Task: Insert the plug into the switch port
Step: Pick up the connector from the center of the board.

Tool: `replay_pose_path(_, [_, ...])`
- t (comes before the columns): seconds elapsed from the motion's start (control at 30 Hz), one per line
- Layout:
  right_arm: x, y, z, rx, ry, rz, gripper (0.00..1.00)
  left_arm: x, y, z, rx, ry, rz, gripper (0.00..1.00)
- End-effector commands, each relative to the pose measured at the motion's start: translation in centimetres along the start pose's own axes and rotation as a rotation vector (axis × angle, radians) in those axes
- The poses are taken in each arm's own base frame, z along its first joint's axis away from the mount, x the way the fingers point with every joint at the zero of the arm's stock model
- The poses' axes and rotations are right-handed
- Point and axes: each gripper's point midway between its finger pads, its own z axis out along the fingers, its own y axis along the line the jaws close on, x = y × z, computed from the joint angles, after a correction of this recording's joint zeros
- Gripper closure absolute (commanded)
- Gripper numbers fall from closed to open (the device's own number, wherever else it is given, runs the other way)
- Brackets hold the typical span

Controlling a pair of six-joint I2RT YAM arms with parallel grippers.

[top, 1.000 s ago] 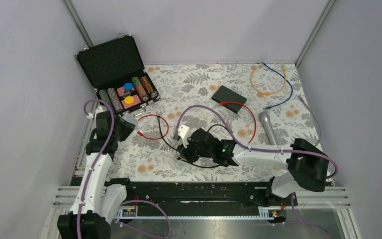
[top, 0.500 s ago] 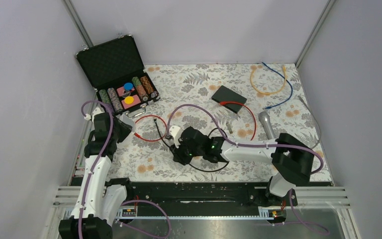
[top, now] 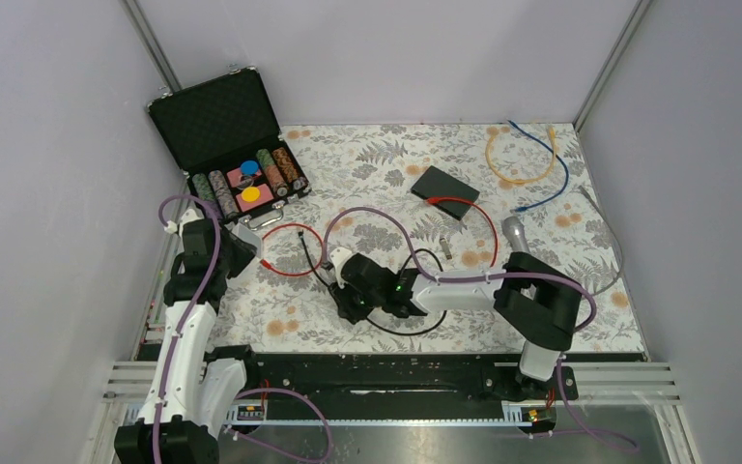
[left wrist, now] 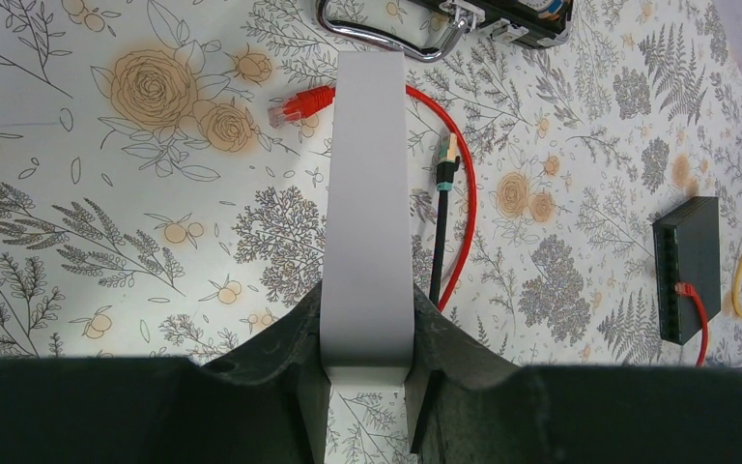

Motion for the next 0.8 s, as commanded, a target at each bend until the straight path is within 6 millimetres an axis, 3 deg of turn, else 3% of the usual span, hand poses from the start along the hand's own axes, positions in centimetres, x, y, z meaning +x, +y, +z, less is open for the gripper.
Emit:
replay_pose_path(0.0, [-1.2,-1.6,0.7,0.108,-0.026,-0.012,0.62,-1.3,-0.9,-0.2,0.036,-0.047,0.007,1.00])
replay_pose_path(0.13, [-2.1,-3.4,0.6,0.210,-0.059,-0.045,0.60,-1.3,-0.9,-0.3,0.040,-0.049,0.009,1.00])
replay_pose_path(0.4, [-4.0,-3.2,0.9,0.210,-0.091,-0.078,0.56,-1.1,-0.8,0.1,0.039,-0.042,0.005,1.00])
replay_pose_path(0.63, [-4.5,-4.4,1.7,0.247,-0.086,-0.092,0.50,-0.6,-1.1,0.0,0.062,-0.023,0.004,1.00])
replay_pose_path(0.77, [-4.2,-4.4,1.5,0.234,-0.077,-0.096,0.57,-0.6,-1.1,-0.1,0.064,-0.023,0.008,1.00])
